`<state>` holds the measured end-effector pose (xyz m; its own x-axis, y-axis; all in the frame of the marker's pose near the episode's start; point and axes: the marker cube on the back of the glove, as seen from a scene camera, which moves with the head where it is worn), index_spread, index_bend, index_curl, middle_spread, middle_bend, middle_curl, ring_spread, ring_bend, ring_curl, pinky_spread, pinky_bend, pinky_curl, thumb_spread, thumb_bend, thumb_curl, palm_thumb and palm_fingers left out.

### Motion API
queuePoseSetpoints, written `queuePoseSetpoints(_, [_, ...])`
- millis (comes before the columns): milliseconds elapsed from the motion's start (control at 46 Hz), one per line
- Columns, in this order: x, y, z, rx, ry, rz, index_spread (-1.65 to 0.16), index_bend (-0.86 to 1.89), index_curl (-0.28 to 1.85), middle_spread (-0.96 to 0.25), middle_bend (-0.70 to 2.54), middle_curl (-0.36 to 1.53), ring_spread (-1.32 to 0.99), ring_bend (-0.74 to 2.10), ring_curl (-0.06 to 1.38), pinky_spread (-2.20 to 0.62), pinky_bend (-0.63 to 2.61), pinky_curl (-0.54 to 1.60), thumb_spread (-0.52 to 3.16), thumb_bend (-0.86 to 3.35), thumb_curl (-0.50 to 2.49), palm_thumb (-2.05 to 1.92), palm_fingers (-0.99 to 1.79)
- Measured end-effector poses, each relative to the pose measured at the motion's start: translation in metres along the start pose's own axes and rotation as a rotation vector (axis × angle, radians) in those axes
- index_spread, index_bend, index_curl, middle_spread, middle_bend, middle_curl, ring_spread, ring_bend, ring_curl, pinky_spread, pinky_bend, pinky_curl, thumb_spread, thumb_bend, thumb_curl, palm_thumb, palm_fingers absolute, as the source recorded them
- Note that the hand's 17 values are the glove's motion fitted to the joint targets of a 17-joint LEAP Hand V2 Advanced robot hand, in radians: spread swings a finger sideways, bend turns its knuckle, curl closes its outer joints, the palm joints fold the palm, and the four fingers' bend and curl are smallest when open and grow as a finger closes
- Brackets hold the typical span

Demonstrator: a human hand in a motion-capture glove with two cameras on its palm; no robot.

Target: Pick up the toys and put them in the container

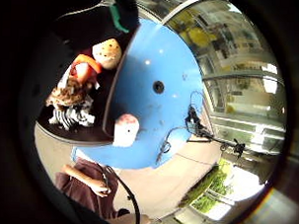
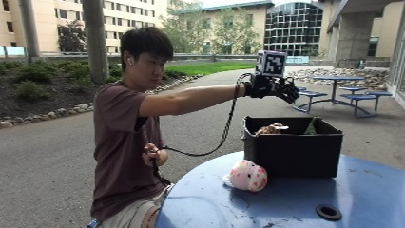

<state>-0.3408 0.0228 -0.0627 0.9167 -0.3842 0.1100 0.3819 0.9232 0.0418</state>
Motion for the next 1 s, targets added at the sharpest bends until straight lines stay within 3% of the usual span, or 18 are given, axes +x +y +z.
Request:
queuePoseSetpoints(261, [0.08, 0.057, -0.008, 0.011, 0.023, 0.07, -0.16, 0.04, 0.29, -0.01, 0.15, 0.46, -0.04, 0.59, 0.39, 0.01, 1.07, 0.41, 1.14, -0.04, 0.44, -0.03, -0.26])
queuePoseSetpoints(413, [0.12, 0.09, 0.003, 0.009, 0.057, 0.284, -0.15, 0.04, 0.24, 0.0, 0.15, 0.43, -0.03, 0.57, 0.38, 0.02, 1.05, 0.39, 1.15, -0.04, 0.4, -0.03, -0.24])
queuePoseSetpoints(544, [0.133, 0.115, 0.023, -0.009, 0.012, 0.211, -0.14, 0.04, 0.21, 0.0, 0.15, 0.4, -0.03, 0.57, 0.37, 0.02, 1.03, 0.38, 1.15, -0.03, 0.38, -0.03, -0.23])
queuePoseSetpoints(696, [0.157, 0.126, 0.059, -0.025, 0.055, 0.266, -0.13, 0.04, 0.18, 0.01, 0.16, 0.38, -0.02, 0.56, 0.36, 0.02, 1.02, 0.37, 1.16, -0.03, 0.36, -0.03, -0.23])
queuePoseSetpoints(1001, [0.166, 0.124, 0.137, -0.065, -0.126, 0.268, -0.1, 0.01, 0.13, 0.03, 0.17, 0.36, -0.02, 0.55, 0.36, 0.02, 1.03, 0.37, 1.18, -0.02, 0.35, 0.0, -0.25])
